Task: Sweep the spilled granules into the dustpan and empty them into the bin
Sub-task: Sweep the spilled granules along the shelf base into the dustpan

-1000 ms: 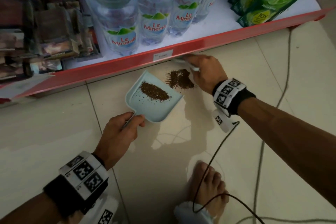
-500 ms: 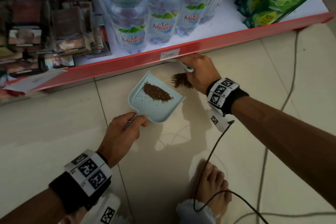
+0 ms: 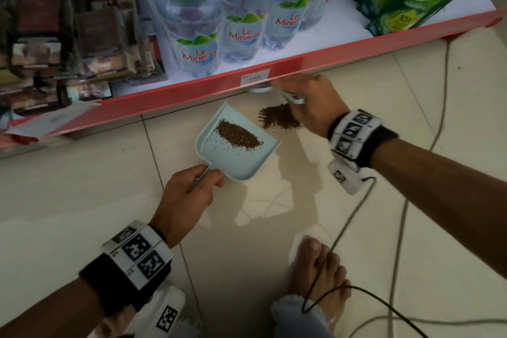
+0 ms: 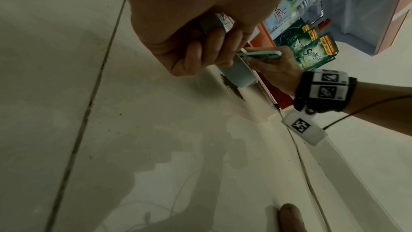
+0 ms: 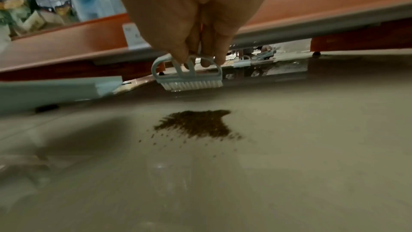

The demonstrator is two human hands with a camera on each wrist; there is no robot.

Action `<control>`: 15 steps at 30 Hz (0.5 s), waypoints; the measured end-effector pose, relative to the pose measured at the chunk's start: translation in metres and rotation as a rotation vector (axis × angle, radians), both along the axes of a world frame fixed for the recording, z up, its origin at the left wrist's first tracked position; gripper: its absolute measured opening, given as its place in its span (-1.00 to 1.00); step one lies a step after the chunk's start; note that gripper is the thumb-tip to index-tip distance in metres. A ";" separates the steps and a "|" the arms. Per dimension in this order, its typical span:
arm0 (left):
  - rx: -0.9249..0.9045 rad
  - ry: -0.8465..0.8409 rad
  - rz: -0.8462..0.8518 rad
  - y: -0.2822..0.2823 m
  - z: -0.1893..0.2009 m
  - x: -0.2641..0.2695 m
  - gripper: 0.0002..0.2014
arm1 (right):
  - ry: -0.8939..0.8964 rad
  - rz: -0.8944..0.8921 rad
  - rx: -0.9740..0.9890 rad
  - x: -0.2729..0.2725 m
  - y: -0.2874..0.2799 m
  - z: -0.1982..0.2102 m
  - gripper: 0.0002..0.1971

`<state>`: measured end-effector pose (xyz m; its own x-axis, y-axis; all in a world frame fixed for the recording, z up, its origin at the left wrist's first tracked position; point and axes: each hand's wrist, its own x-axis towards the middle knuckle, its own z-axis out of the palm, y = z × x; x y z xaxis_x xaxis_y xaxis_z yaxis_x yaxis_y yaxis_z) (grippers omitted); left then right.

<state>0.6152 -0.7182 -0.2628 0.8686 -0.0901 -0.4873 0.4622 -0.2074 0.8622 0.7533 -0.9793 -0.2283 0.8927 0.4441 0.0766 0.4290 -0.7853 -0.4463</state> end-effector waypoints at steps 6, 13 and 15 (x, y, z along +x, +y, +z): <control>-0.002 0.005 0.009 0.004 0.000 -0.005 -0.70 | 0.173 0.164 -0.145 -0.013 0.007 -0.004 -0.47; 0.030 -0.003 0.019 0.010 -0.001 -0.007 -0.69 | 0.102 0.187 -0.124 -0.030 -0.062 0.008 -0.61; 0.041 -0.008 0.001 0.008 -0.002 -0.008 -0.69 | 0.039 0.167 -0.074 -0.025 -0.054 0.011 -0.58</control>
